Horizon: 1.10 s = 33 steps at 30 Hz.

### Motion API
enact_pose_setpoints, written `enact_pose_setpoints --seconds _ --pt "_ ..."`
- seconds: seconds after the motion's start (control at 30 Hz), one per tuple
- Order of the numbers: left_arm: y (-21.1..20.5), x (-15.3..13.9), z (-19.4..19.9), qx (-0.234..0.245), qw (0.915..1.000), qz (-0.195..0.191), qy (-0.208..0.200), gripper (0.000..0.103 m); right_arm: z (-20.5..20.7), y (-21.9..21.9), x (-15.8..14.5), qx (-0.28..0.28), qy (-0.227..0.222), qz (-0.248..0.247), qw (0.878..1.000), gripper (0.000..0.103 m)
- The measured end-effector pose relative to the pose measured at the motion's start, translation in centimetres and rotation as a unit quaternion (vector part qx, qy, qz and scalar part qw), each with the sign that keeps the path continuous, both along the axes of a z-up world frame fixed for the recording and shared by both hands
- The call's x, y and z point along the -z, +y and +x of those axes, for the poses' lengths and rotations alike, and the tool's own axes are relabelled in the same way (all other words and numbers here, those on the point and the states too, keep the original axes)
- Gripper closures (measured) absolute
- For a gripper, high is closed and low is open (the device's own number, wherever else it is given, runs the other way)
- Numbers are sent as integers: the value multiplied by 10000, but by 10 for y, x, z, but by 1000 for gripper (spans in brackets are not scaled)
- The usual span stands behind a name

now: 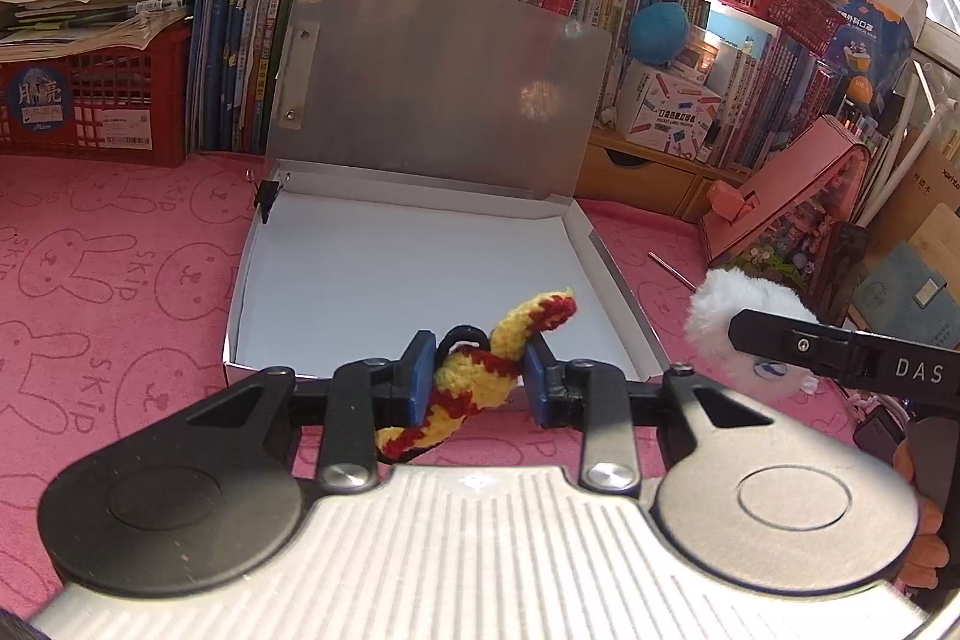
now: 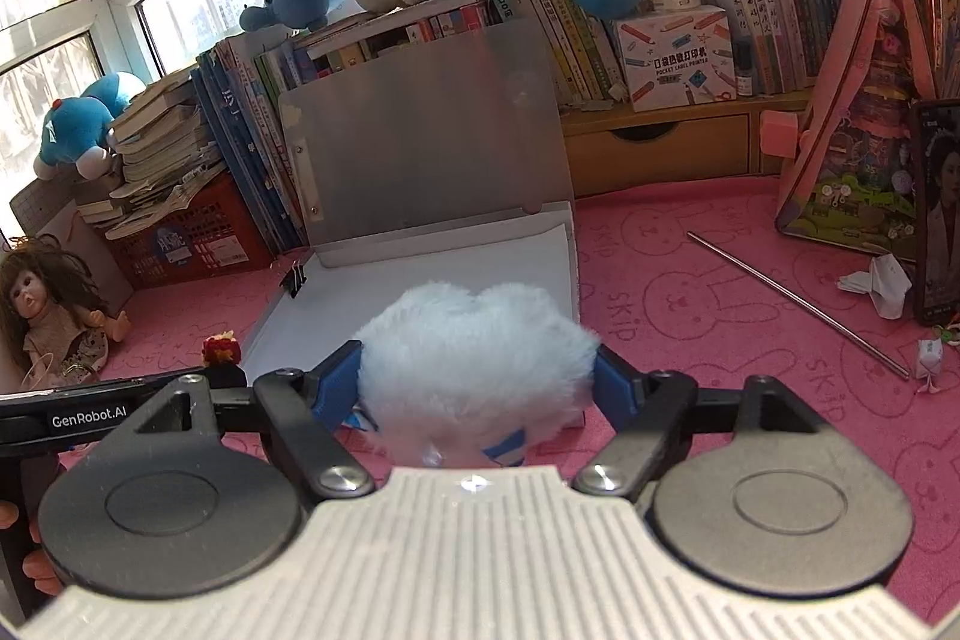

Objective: Organize objects
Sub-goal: 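Carry the white plush with the right tool while the left tool carries the snake to the silver box, then lower and open the right tool in the box while the left tool releases the snake beside it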

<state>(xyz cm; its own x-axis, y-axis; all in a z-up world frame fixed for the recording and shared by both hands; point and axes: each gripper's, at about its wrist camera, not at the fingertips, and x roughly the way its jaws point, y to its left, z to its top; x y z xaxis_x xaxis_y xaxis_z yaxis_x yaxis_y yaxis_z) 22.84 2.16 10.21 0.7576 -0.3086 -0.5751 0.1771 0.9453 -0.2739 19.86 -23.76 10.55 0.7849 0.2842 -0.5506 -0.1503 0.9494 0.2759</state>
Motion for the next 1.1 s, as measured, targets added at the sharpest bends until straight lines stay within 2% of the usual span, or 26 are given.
enact_pose_setpoints --seconds 0.33,0.63,0.77,0.93,1.1 --pt "0 14 46 -251 9995 131 170 67 46 5 12 -67 353 71 9993 23" --pt "-6 27 102 -694 9969 130 349 67 100 16 25 56 600 158 9981 23" --pt "-12 33 121 -772 9962 298 265 67 127 24 31 149 719 255 9970 23" --pt "-9 47 144 -909 9942 442 361 67 152 26 44 333 732 469 9957 23" --pt "-10 61 160 -876 9934 630 390 67 169 31 59 411 806 295 9955 23"
